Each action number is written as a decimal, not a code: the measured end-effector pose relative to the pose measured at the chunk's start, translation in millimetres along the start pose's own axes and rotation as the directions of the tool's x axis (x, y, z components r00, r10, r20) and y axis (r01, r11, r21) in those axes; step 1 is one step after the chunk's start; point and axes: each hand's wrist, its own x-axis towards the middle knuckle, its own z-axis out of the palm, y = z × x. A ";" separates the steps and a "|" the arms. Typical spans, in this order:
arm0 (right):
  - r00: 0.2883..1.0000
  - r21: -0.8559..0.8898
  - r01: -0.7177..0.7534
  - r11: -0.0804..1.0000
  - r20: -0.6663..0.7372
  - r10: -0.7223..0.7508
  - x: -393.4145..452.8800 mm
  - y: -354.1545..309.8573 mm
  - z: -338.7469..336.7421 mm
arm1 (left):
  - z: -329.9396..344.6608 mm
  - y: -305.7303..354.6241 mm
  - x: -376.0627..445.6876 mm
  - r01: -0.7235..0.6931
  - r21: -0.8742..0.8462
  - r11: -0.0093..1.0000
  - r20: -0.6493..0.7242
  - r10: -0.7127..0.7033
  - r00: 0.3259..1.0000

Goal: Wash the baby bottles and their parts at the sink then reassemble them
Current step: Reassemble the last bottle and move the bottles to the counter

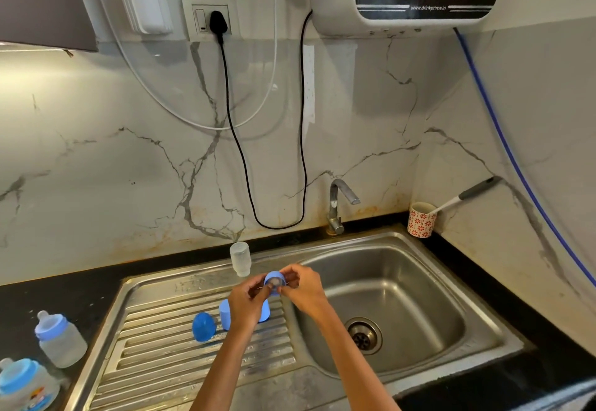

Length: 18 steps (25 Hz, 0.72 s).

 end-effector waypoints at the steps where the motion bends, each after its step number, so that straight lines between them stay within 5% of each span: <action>1: 1.000 -0.002 0.010 1.000 -0.015 -0.010 0.4 1.2 -0.3 | 0.3 -0.1 1.3 -0.004 0.014 1.000 0.008 0.004 1.000; 7: 0.990 0.062 0.016 0.998 -0.138 -0.007 -3.0 2.2 8.6 | 8.1 2.7 -1.0 0.043 0.051 0.998 -0.005 -0.043 0.999; 13: 0.999 0.035 -0.040 0.999 -0.013 0.040 -2.5 0.0 11.5 | -1.1 5.5 -11.2 0.071 -0.037 0.997 -0.019 -0.072 0.997; 18: 0.993 0.000 -0.064 0.998 -0.100 0.064 -5.8 -0.1 18.8 | -9.1 0.1 -9.0 0.086 0.064 0.994 0.075 -0.091 0.993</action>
